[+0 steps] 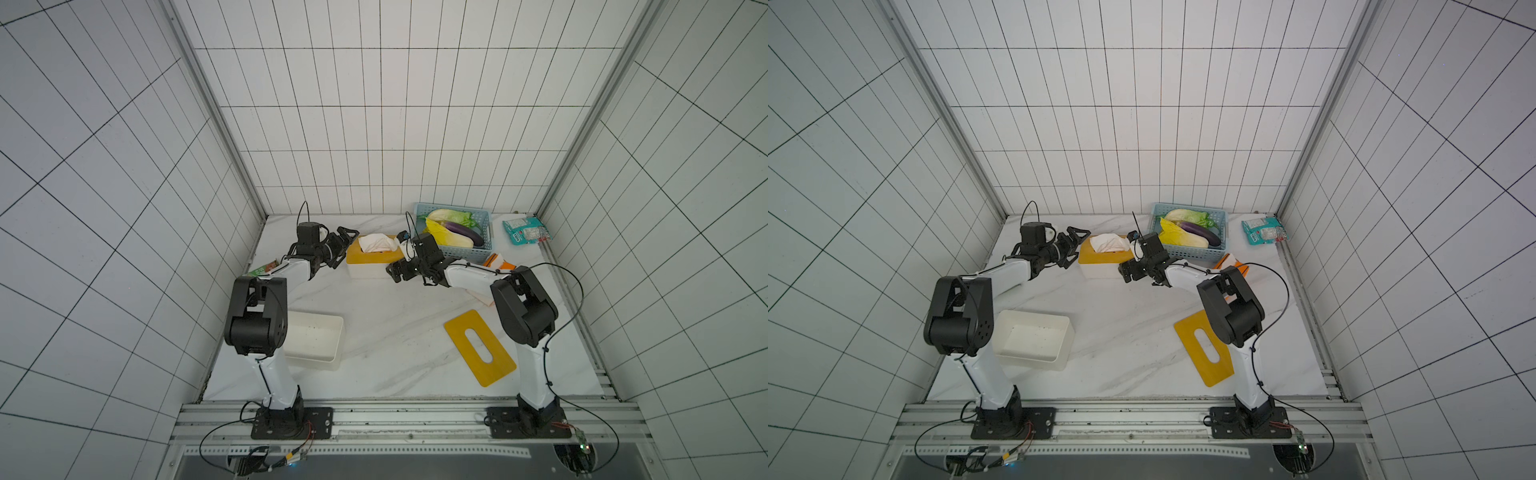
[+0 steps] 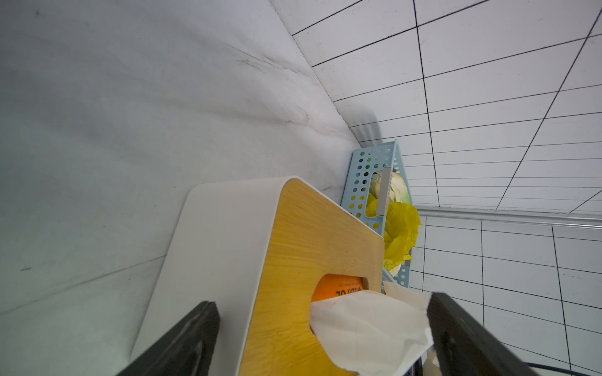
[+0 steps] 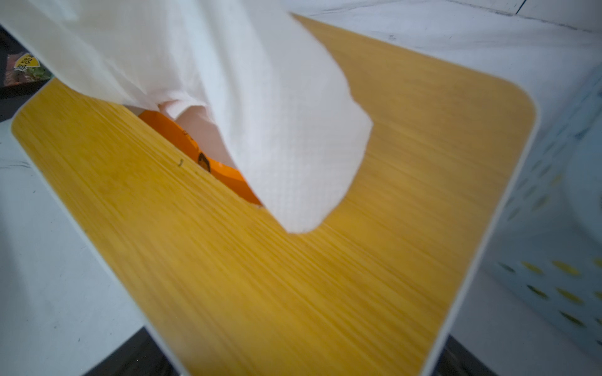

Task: Put the tissue paper into the tissue box
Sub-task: Move the tissue box to the center of the board, then pick up the tissue box from the center of the board.

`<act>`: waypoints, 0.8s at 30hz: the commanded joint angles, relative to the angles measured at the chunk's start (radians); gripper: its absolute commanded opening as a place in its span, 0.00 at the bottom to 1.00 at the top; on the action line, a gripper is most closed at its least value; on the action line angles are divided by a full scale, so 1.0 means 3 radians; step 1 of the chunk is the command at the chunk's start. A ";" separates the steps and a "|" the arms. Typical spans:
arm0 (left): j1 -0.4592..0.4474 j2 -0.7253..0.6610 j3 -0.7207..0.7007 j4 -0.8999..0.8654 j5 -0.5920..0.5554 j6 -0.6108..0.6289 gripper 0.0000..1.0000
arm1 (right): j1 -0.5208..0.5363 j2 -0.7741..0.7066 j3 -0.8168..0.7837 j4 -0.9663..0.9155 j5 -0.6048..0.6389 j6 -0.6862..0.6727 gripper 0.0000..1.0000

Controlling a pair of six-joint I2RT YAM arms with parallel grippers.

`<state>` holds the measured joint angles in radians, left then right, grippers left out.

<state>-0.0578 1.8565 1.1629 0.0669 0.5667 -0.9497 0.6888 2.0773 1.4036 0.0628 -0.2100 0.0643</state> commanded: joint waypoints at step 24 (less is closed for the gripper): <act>0.0129 -0.2321 -0.0353 -0.1693 -0.1421 0.2113 0.98 | 0.0975 -0.1873 -0.0946 -0.0645 -0.1552 -0.1625 0.97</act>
<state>-0.0238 1.2053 1.0817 -0.3874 0.2337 -0.4255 0.9184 1.5120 1.1286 -0.0883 -0.6064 -0.3359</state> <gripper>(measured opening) 0.983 0.971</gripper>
